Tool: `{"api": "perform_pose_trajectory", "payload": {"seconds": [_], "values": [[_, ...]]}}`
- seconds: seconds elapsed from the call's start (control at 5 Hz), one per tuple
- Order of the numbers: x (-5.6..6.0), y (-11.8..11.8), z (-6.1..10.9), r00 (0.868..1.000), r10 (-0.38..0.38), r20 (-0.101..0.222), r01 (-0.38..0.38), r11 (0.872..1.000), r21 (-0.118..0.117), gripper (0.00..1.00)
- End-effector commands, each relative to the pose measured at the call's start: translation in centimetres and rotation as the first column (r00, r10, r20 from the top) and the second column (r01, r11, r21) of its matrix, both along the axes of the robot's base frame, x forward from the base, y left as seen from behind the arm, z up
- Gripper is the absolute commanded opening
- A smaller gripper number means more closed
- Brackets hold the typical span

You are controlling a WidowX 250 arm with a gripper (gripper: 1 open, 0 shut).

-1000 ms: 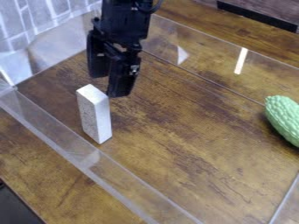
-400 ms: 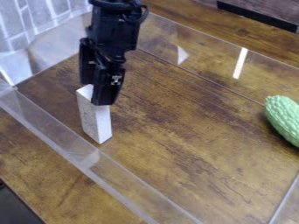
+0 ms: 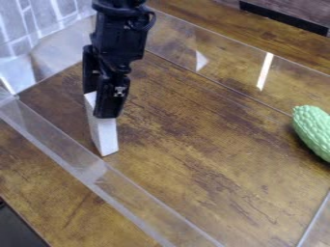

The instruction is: Put the white object in the blue tray

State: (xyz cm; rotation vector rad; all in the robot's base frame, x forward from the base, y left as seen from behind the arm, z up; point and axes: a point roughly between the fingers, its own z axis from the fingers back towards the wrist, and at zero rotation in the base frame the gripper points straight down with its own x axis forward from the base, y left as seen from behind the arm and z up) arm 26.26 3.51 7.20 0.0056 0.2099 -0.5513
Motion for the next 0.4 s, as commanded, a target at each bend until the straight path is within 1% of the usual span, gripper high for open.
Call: {"api": "perform_pose_trajectory", "payload": {"seconds": [0.0, 0.2], "values": [[0.22, 1.05, 0.38, 0.999, 0.025, 0.027, -0.025, 1.000, 0.007, 1.00], [0.07, 1.57, 0.01, 0.999, 0.041, 0.026, -0.041, 0.999, 0.006, 1.00]]}}
